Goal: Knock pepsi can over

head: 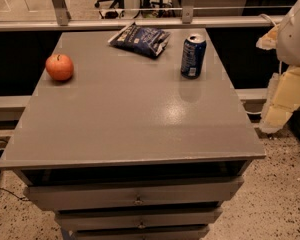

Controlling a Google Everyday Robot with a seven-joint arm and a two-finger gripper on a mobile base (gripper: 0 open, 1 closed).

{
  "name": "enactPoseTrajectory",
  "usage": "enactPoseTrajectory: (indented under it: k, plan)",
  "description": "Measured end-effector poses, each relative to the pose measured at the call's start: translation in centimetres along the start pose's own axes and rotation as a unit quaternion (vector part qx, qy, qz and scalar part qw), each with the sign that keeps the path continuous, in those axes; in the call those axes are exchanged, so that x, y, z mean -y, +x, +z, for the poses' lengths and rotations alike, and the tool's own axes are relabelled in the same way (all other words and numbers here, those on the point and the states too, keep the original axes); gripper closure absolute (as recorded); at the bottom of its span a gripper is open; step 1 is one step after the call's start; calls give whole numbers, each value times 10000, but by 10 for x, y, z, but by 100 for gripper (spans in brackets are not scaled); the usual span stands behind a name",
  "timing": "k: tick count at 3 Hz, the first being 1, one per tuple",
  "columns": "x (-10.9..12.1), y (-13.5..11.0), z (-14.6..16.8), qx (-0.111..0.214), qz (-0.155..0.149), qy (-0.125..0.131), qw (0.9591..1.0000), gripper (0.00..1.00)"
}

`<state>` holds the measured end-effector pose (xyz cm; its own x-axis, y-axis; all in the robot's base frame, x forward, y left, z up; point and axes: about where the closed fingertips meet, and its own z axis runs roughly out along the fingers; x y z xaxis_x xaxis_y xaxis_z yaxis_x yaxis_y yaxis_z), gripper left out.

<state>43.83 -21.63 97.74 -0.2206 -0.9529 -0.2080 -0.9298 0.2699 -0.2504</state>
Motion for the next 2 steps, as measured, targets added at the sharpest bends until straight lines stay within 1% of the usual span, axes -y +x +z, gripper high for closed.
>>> enactPoseTrajectory:
  k: [1, 2]
  plan:
    - [0, 0, 0, 0, 0, 1, 10000, 0]
    - [4, -6, 5, 167, -45, 76, 9998, 0]
